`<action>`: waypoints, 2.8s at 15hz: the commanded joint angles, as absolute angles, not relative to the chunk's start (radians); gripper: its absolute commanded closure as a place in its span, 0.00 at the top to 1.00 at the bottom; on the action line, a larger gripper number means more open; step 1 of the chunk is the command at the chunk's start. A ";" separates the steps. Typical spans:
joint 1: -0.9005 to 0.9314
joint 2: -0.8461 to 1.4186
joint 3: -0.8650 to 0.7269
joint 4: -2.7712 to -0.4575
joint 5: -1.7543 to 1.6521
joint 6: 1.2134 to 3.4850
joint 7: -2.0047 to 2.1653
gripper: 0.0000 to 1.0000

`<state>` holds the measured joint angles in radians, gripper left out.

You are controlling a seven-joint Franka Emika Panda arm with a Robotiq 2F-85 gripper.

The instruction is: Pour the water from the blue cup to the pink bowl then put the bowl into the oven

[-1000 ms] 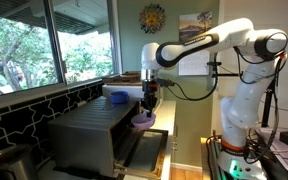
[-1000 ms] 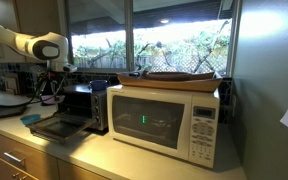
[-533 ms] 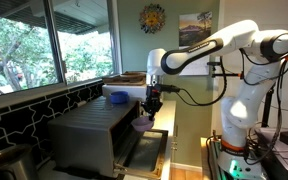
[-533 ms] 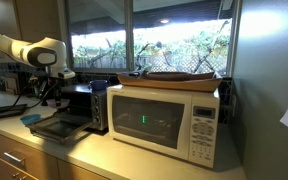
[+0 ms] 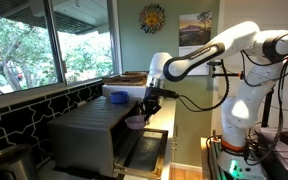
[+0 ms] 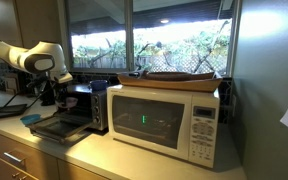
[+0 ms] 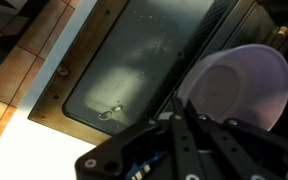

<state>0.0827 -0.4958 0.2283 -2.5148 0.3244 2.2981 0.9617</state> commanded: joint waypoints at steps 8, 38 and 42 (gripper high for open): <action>0.062 -0.469 0.281 -2.525 0.290 2.419 1.245 0.01; 0.046 -0.287 0.326 -2.408 -0.016 2.529 1.546 0.01; 0.057 -0.277 0.321 -2.408 -0.005 2.519 1.537 0.01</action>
<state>0.0456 -0.3505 0.3265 -2.4368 -0.0067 2.4887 1.5232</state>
